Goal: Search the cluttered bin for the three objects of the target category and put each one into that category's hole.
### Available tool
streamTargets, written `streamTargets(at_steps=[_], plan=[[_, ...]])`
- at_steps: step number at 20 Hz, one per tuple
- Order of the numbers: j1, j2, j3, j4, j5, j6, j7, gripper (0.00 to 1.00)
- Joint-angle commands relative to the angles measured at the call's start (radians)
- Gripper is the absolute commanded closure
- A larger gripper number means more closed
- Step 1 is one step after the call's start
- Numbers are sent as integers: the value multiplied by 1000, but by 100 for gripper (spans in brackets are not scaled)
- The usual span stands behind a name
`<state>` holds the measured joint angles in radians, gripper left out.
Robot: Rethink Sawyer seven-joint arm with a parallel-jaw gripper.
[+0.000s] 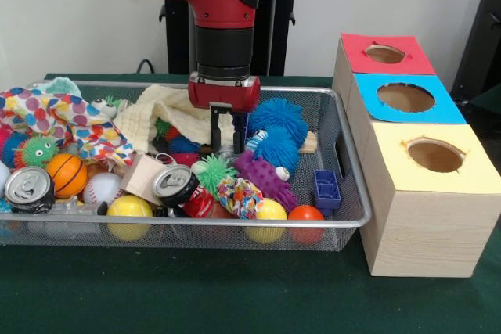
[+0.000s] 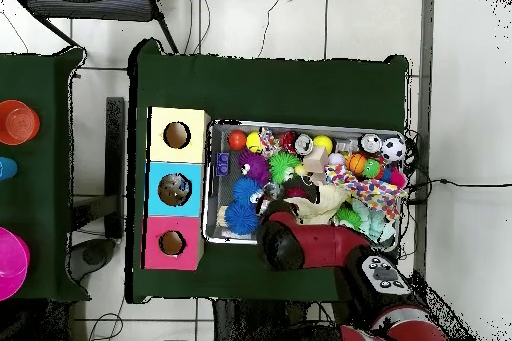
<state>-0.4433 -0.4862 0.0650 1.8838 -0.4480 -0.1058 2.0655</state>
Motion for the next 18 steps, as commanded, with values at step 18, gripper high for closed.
streamTargets(at_steps=[18], plan=[[-33, -176, 12, 77, -8, 83, 71, 100]])
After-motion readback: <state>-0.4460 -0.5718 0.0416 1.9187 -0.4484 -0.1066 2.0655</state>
